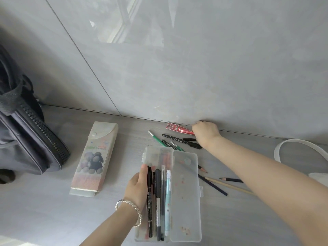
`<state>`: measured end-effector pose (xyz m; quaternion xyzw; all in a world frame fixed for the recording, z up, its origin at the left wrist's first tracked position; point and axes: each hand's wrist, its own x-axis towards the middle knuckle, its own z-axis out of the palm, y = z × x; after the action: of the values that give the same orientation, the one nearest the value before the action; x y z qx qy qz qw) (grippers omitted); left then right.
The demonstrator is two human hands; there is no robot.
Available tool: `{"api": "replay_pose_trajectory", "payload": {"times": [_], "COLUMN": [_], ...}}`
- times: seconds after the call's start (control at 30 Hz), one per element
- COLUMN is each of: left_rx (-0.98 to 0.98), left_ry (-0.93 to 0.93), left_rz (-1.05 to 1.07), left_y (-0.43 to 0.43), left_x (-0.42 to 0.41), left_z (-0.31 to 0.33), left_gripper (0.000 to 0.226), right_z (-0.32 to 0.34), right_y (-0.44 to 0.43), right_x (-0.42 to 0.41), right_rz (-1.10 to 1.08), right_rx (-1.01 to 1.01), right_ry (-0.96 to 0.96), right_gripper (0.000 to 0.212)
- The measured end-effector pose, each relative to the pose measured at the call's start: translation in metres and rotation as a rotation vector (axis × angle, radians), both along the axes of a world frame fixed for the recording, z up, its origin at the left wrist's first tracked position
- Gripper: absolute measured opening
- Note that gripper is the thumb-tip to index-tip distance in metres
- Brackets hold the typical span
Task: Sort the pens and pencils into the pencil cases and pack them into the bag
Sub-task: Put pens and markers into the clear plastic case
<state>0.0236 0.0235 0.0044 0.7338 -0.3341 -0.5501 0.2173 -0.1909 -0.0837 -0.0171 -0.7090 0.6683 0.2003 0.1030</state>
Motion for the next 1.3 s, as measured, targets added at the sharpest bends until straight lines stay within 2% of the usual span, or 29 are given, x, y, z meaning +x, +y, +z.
{"api": "replay_pose_trajectory", "payload": {"times": [0.1,0.23,0.37,0.47,0.6,0.7,0.87,0.97,1.13,1.23,1.3], "left_rx": [0.004,0.014,0.025,0.025,0.023,0.037,0.024,0.005,0.018,0.05,0.076], "left_ry": [-0.002,-0.01,-0.004,0.014,0.022,0.022,0.042,0.056,0.067,0.044,0.019], "left_rz": [-0.011,-0.018,-0.021,0.0,0.019,0.016,0.006,-0.005,-0.035,-0.07,-0.09], "left_y": [0.005,0.008,0.01,0.01,0.01,0.012,0.014,0.016,0.028,0.038,0.043], "left_x": [0.006,0.014,0.021,0.025,0.034,0.04,0.04,0.041,0.039,0.03,0.025], "left_z": [-0.002,-0.002,-0.006,-0.005,-0.006,-0.01,-0.005,-0.003,-0.012,-0.016,-0.018], "left_gripper": [0.04,0.038,0.039,0.037,0.041,0.049,0.044,0.041,0.042,0.046,0.047], "right_z": [0.004,0.011,0.011,0.006,0.001,-0.008,-0.012,0.002,0.046,0.051,0.04], "right_y": [0.004,0.021,0.038,0.042,0.044,0.046,0.05,0.057,0.084,0.108,0.12], "right_x": [-0.003,0.0,0.008,0.013,0.019,0.015,0.014,0.013,0.002,0.002,0.004], "right_rz": [-0.008,-0.043,-0.059,-0.055,-0.153,-0.15,-0.209,-0.251,-0.404,-0.453,-0.482], "right_rx": [-0.055,-0.169,-0.086,-0.12,-0.058,-0.034,-0.045,-0.178,-0.316,-0.327,-0.256], "right_ry": [-0.047,-0.126,-0.192,-0.12,-0.167,-0.12,-0.189,-0.303,-0.742,-0.719,-0.666], "right_gripper": [0.022,0.029,0.03,0.031,0.026,0.031,0.026,0.025,0.013,0.014,0.012]}}
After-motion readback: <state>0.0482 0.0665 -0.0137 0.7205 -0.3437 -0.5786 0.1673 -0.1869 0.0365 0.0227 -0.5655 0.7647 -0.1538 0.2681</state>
